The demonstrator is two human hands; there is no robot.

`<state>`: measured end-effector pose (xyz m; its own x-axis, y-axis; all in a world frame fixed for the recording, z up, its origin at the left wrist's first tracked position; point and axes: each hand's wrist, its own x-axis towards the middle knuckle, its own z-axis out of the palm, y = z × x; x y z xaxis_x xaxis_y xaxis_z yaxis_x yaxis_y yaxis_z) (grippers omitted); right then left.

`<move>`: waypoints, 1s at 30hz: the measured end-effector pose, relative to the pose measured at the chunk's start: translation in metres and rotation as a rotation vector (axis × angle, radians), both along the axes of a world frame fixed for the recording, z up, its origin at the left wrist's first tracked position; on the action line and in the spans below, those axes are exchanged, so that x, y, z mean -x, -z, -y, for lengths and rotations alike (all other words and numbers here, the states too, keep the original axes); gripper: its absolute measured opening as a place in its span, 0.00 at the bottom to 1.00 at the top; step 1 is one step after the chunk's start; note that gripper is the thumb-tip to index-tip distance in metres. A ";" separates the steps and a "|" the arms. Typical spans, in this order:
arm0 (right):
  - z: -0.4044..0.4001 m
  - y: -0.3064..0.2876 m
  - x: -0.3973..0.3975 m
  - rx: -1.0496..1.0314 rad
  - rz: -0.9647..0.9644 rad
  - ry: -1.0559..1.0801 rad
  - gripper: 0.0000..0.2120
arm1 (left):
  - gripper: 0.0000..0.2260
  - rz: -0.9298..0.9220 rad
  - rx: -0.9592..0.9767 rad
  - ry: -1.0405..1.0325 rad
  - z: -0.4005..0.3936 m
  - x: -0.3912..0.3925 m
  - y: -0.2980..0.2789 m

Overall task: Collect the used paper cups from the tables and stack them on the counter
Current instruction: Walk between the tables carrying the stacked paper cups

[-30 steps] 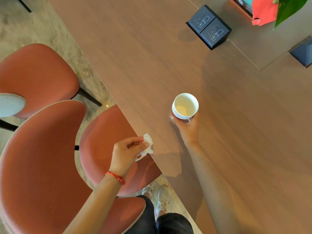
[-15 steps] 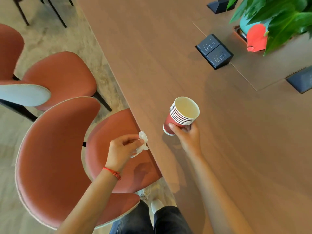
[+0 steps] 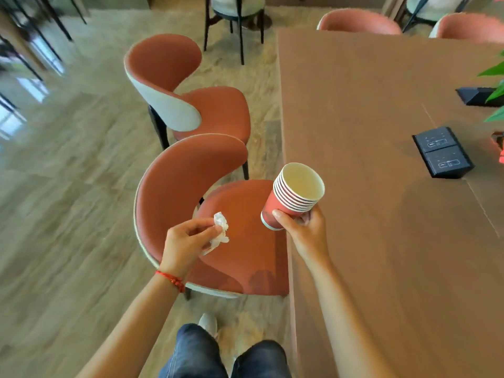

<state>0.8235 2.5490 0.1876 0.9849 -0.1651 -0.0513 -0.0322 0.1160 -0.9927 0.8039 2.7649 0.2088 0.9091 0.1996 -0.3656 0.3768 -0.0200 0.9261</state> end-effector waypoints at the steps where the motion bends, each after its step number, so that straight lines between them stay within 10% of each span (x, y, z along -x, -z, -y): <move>1: -0.013 -0.003 0.000 0.013 -0.002 -0.051 0.27 | 0.05 0.004 -0.004 -0.038 -0.010 0.007 -0.002; 30: -0.505 -0.002 0.066 0.106 -0.007 -1.058 0.22 | 0.06 0.155 -0.002 -0.995 -0.401 0.188 -0.012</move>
<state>0.7579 3.0535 0.1894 0.6295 0.7714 -0.0930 -0.0718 -0.0614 -0.9955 0.6155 3.1661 0.2213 0.3661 0.8946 -0.2565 0.0987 0.2367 0.9666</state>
